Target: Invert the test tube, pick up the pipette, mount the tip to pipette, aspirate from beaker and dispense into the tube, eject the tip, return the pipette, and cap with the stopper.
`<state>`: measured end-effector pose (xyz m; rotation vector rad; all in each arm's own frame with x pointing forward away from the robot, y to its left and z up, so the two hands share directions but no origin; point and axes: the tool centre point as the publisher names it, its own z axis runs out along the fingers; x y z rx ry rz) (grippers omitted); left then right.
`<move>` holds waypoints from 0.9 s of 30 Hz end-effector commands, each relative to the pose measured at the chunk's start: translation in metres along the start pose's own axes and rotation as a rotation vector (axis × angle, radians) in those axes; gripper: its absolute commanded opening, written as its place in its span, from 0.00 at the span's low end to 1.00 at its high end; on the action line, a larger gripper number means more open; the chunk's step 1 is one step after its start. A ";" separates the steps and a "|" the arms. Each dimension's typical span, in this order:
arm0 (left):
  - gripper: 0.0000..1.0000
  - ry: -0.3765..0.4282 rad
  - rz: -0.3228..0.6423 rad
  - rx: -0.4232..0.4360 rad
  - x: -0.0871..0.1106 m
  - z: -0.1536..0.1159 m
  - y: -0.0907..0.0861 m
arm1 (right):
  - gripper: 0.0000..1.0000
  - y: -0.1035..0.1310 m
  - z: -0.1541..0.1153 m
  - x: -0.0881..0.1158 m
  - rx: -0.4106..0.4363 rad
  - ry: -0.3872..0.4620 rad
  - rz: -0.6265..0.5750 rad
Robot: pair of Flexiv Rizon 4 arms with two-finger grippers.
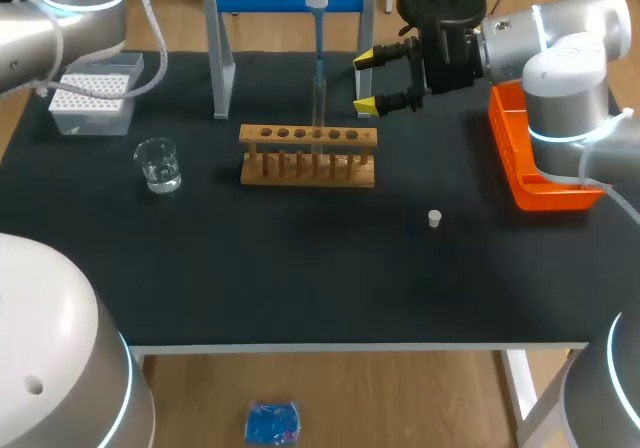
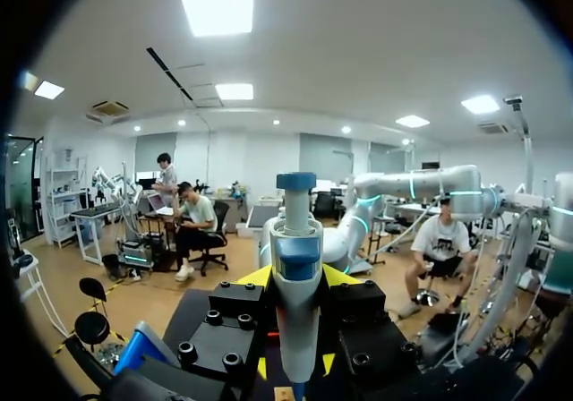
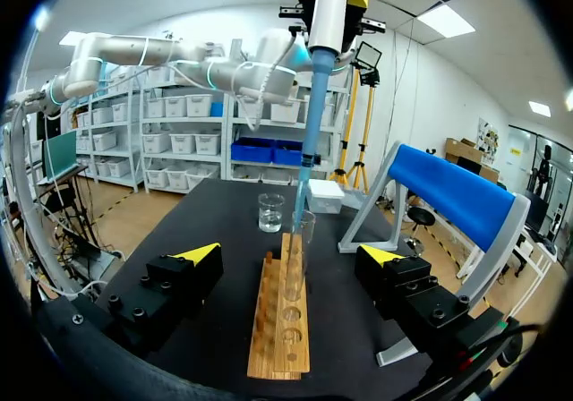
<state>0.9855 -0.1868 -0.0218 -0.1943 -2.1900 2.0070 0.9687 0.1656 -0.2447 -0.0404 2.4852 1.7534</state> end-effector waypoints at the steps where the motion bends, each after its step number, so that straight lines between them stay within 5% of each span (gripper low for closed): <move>1: 0.00 -0.006 -0.003 -0.011 0.001 0.000 -0.001 | 1.00 0.000 0.000 0.000 0.001 -0.002 -0.001; 27: 0.00 -0.035 0.022 -0.004 -0.001 -0.001 0.007 | 1.00 0.000 0.000 0.000 0.001 -0.002 -0.001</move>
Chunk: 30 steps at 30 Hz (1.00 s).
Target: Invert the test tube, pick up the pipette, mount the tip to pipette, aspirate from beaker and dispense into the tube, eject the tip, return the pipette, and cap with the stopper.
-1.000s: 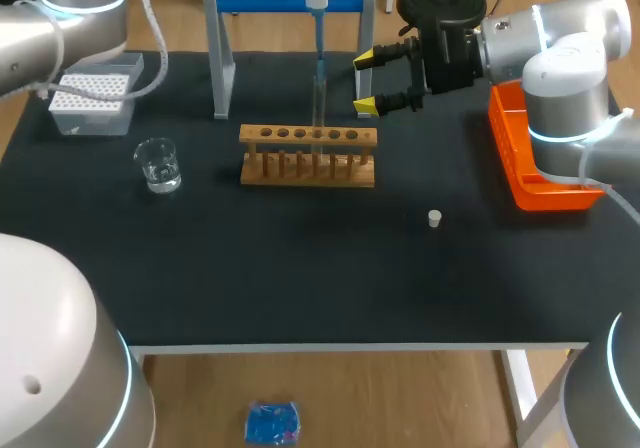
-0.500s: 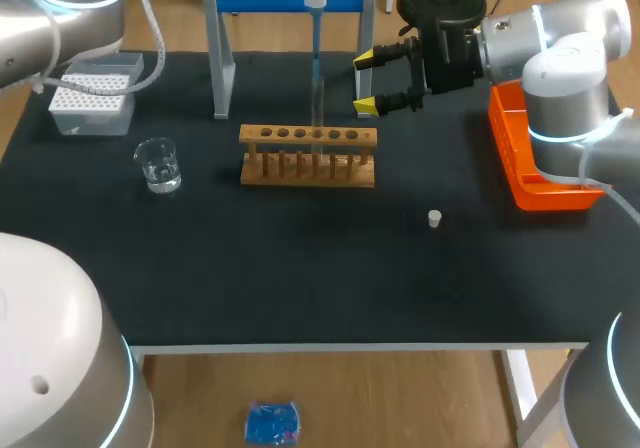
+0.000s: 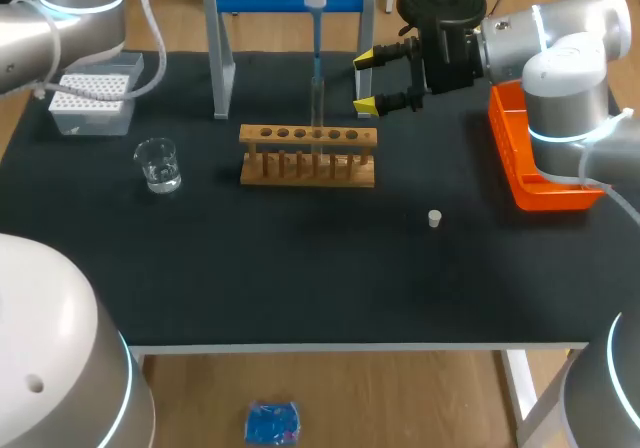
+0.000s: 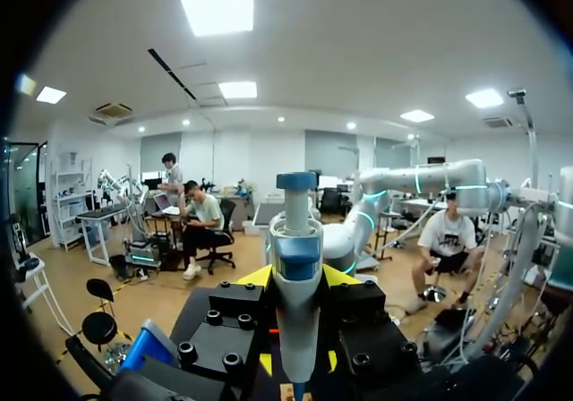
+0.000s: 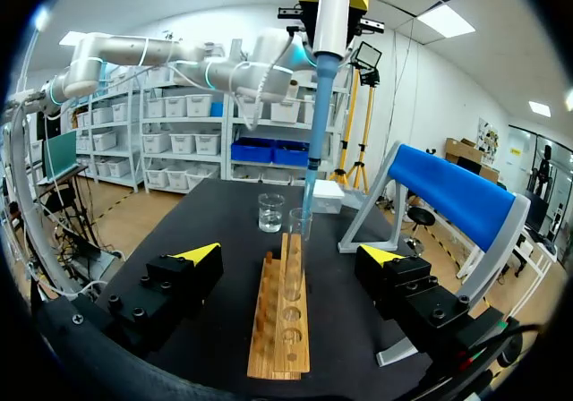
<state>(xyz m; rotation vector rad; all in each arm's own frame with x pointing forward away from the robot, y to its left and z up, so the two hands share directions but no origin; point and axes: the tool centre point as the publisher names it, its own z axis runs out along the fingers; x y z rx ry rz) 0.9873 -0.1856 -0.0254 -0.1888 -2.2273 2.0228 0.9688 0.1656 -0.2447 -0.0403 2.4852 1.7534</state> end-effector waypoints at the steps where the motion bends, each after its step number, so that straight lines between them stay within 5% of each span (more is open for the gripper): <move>1: 0.00 -0.004 0.002 0.008 0.001 0.000 0.004 | 1.00 0.000 0.000 0.000 0.001 -0.002 -0.001; 30: 0.00 -0.032 -0.007 -0.019 0.004 0.004 0.014 | 1.00 0.000 0.000 0.000 0.001 -0.002 -0.001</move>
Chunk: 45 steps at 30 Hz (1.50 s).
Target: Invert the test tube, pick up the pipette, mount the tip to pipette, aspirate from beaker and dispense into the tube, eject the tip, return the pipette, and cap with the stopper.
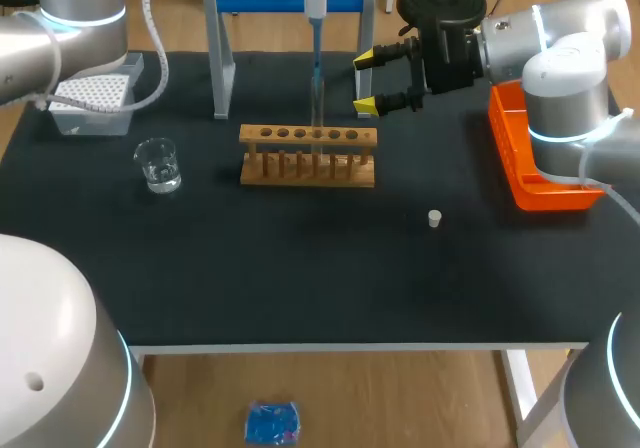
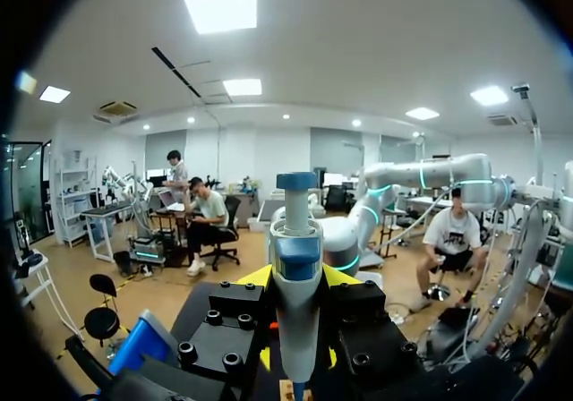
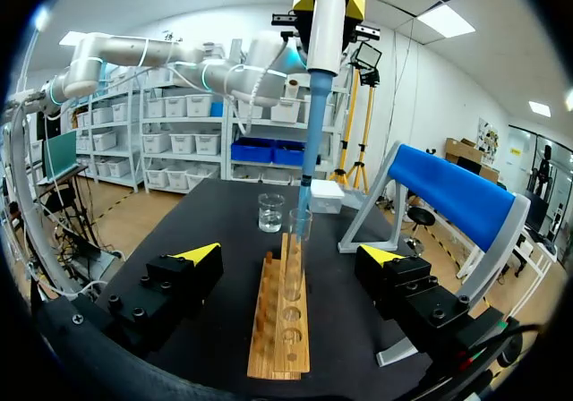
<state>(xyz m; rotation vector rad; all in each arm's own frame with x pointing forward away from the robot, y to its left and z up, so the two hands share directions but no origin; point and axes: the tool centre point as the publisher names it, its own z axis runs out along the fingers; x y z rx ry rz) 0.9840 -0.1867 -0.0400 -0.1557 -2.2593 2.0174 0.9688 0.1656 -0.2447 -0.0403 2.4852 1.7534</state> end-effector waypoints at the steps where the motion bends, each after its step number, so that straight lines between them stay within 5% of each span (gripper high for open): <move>1: 0.00 -0.004 0.000 -0.004 0.001 0.001 0.000 | 1.00 0.000 0.000 0.001 0.001 -0.002 -0.001; 45: 0.00 -0.024 0.017 0.022 0.003 0.000 0.016 | 1.00 0.000 0.000 0.001 0.001 -0.002 -0.001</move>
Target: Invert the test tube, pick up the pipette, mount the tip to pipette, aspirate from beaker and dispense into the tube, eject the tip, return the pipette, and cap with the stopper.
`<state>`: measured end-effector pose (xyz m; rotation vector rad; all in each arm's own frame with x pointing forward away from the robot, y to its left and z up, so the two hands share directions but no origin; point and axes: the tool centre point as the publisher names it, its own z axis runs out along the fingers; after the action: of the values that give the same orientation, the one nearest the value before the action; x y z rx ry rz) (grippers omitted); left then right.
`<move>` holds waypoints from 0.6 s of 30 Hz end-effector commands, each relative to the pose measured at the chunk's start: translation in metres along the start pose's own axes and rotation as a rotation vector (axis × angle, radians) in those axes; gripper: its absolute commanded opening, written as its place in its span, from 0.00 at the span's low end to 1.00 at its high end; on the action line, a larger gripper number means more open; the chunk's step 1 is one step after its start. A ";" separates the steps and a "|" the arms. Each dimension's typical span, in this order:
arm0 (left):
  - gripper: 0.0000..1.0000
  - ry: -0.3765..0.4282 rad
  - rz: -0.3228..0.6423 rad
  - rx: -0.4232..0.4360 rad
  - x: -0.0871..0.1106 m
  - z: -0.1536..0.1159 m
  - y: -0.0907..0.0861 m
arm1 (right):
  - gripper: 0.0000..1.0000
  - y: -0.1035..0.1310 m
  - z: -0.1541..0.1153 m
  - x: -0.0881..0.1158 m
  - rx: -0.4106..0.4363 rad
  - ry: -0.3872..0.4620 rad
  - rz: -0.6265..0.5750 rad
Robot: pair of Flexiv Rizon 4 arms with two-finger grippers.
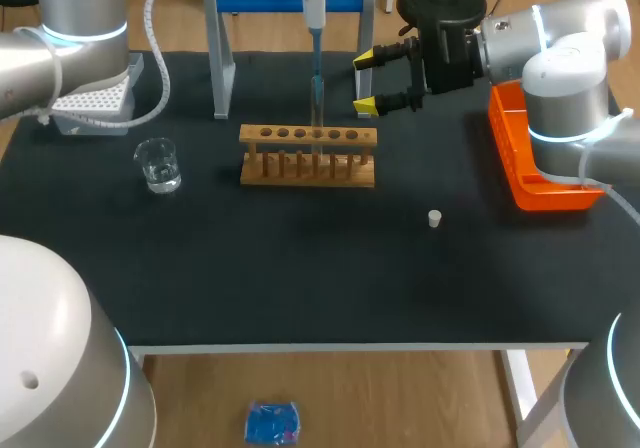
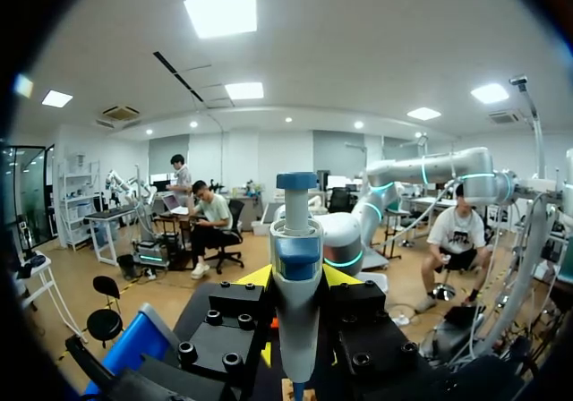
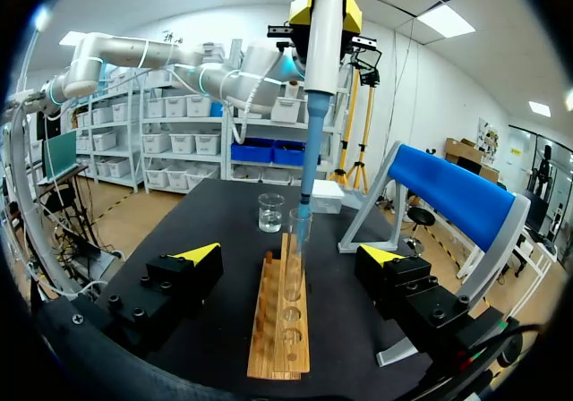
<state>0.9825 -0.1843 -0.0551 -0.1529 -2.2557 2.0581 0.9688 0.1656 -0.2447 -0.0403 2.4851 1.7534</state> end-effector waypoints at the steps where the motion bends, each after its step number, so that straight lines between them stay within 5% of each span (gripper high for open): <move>1: 0.00 -0.004 0.001 0.002 0.001 0.000 0.001 | 1.00 0.000 0.000 0.001 0.001 -0.002 -0.001; 18: 0.00 -0.004 -0.010 0.006 0.000 0.000 0.009 | 1.00 0.000 0.000 0.001 0.001 -0.002 -0.001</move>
<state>0.9817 -0.1828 -0.0632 -0.1358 -2.2503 2.0593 0.9688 0.1656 -0.2447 -0.0403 2.4851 1.7534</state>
